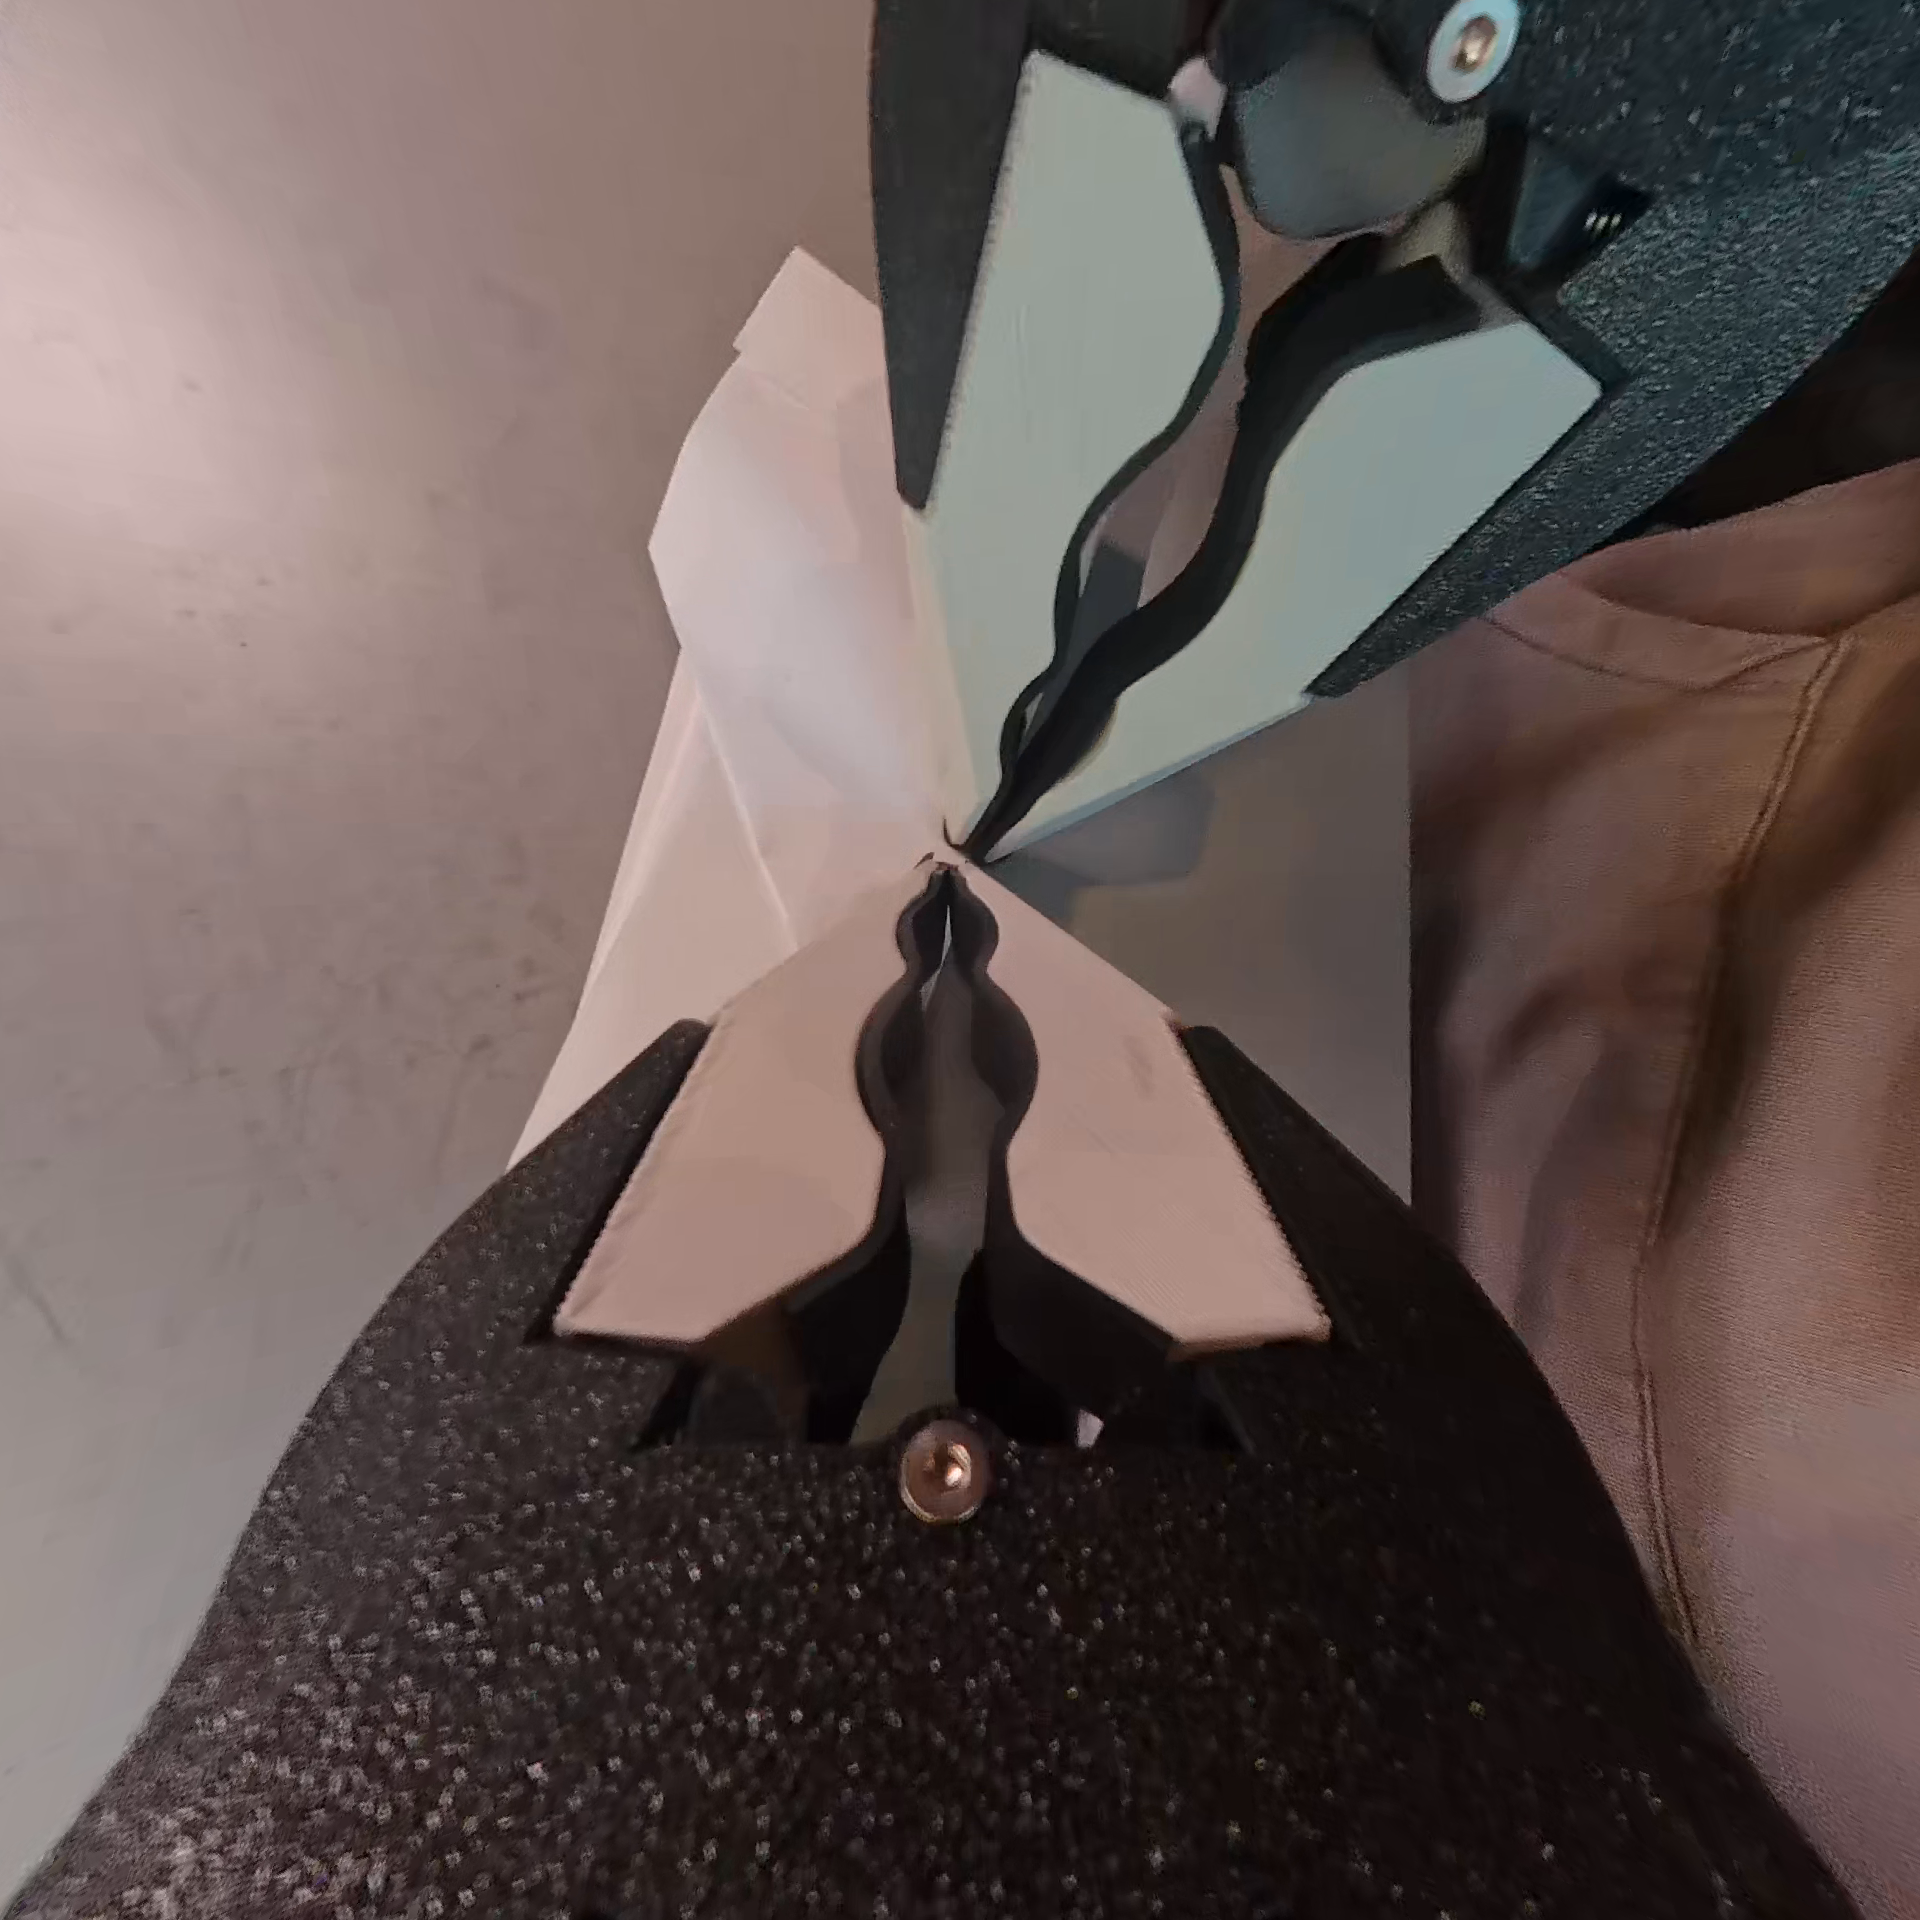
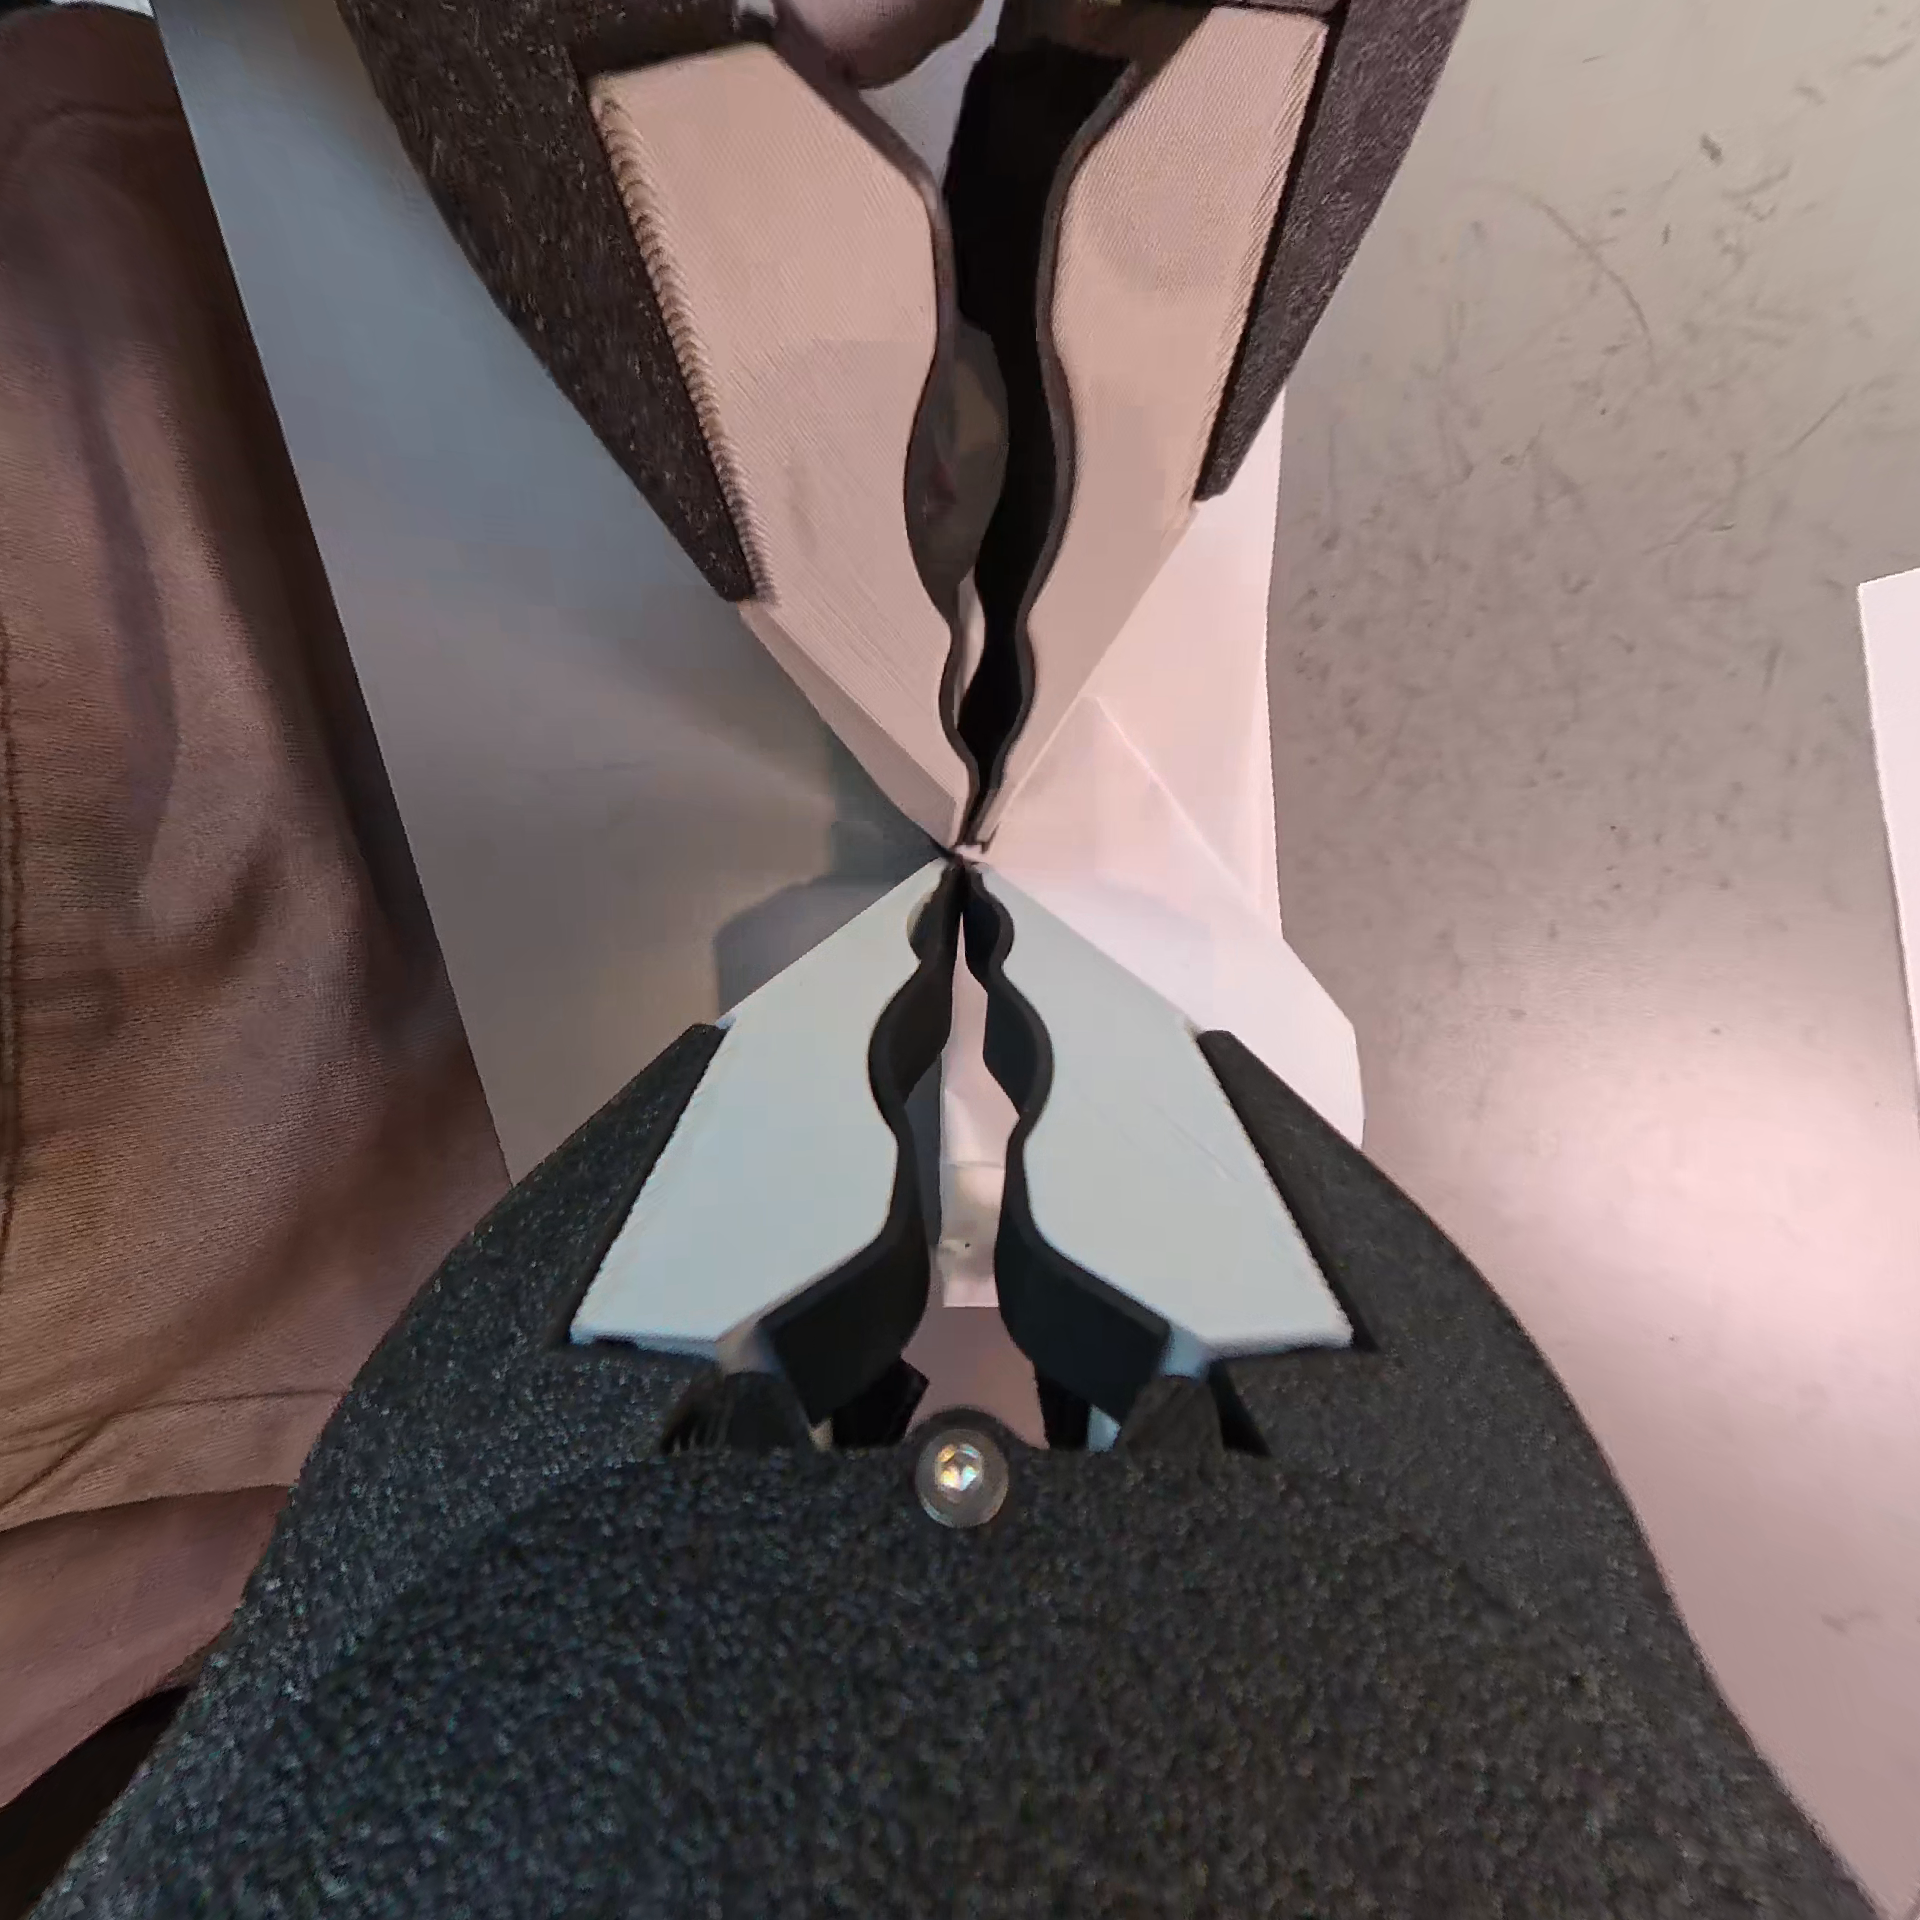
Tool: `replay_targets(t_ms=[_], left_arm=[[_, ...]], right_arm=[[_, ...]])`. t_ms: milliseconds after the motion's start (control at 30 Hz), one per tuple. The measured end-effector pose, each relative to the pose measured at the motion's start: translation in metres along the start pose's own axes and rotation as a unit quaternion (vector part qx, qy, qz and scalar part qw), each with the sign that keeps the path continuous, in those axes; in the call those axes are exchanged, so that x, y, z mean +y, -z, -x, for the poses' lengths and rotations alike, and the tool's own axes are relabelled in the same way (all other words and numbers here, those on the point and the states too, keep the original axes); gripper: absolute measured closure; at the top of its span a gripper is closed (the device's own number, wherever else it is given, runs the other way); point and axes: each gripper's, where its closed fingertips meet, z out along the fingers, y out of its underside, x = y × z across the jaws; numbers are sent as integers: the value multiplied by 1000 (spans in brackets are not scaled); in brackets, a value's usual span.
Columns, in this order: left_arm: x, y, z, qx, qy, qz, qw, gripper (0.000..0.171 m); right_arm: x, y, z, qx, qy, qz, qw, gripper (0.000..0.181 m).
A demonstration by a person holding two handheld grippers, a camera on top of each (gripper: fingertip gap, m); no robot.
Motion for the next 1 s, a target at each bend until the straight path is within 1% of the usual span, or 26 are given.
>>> replay_targets(t_ms=[100,167,233,333,467,533,567,633,733,800,867,1000], left_arm=[[3,-2,-2,-27,-40,26,999,171],[3,-2,-2,-35,-49,40,997,171],[3,-2,-2,-33,-49,47,997,171],[3,-1,-2,-29,-44,50,997,171],[1,-1,-3,-18,-39,53,998,171],[-10,-3,-8,8,-21,19,1000,171],[-12,-5,-8,8,-18,12,1000,171],[-7,-9,-6,-12,-54,30,998,171],[-5,-9,-6,-22,-64,50,996,171],[-5,-9,-6,-25,-68,60,996,171],[-5,-10,-6,-22,-66,63,996,171],[-6,-9,-7,-7,-53,64,997,171]], right_arm=[[-1,1,-2,9,-19,-17,1000,181],[1,5,-1,2,-42,-31,999,181],[7,9,-1,5,-39,-22,999,181],[11,6,0,13,-32,-6,999,181],[10,5,1,0,-30,-2,1000,181],[10,5,1,-1,-38,-12,999,181],[10,5,1,0,-42,-16,999,181],[10,5,1,1,-55,-21,998,181],[11,8,1,-10,-74,-26,997,181],[18,14,1,-12,-77,-11,997,181],[24,13,4,-9,-69,7,998,181],[25,11,3,-14,-74,3,997,181]])
